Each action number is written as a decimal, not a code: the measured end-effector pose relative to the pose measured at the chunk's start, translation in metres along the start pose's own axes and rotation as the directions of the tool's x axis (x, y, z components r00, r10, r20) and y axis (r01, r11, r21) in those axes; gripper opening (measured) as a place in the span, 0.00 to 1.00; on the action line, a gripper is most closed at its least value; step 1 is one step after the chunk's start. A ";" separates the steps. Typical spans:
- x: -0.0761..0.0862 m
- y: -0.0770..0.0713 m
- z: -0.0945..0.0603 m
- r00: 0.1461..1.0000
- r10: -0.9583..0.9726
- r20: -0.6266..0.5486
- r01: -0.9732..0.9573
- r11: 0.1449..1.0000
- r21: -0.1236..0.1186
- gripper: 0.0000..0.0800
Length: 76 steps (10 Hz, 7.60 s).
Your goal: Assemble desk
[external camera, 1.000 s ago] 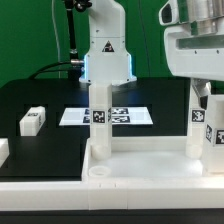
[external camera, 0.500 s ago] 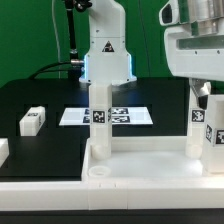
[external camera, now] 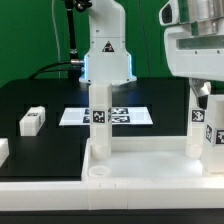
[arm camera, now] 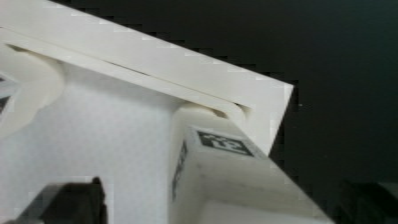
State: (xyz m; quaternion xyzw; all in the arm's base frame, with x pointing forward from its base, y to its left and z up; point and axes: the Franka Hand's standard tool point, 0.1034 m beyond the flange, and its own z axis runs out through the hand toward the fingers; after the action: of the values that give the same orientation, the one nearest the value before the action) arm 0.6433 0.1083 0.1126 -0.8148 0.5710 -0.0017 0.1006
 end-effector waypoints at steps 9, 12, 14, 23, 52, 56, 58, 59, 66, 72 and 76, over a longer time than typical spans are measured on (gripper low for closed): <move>-0.010 -0.004 0.001 0.723 -0.691 0.000 0.689 0.722 -0.068 0.81; 0.015 0.000 -0.004 0.527 -0.850 0.013 0.847 0.525 -0.080 0.81; 0.010 -0.010 -0.009 0.492 -0.871 -0.004 0.867 0.490 -0.091 0.81; 0.013 -0.003 -0.007 0.966 -0.254 -0.043 0.251 0.966 -0.067 0.36; 0.011 -0.002 0.003 0.895 -0.446 0.000 0.445 0.893 -0.075 0.36; 0.012 0.000 0.003 0.979 0.201 0.031 -0.200 0.979 -0.031 0.36; 0.011 0.000 0.003 0.946 0.322 0.044 -0.321 0.947 -0.034 0.36; 0.010 -0.001 0.003 0.920 0.390 0.042 -0.389 0.920 -0.037 0.36; 0.007 -0.006 0.004 0.967 -0.245 0.076 0.247 0.969 -0.013 0.81; 0.001 -0.011 0.006 0.564 -0.825 0.035 0.825 0.564 -0.005 0.81; 0.009 -0.008 0.006 0.655 -0.755 0.032 0.756 0.655 -0.023 0.40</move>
Offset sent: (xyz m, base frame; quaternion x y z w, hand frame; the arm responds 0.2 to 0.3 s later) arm 0.0000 0.0000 0.0000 0.0000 0.0000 0.0000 1.0000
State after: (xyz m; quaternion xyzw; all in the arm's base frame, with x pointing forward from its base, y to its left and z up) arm 0.6547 0.1034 0.1072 -0.9798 0.1801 -0.0253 0.0827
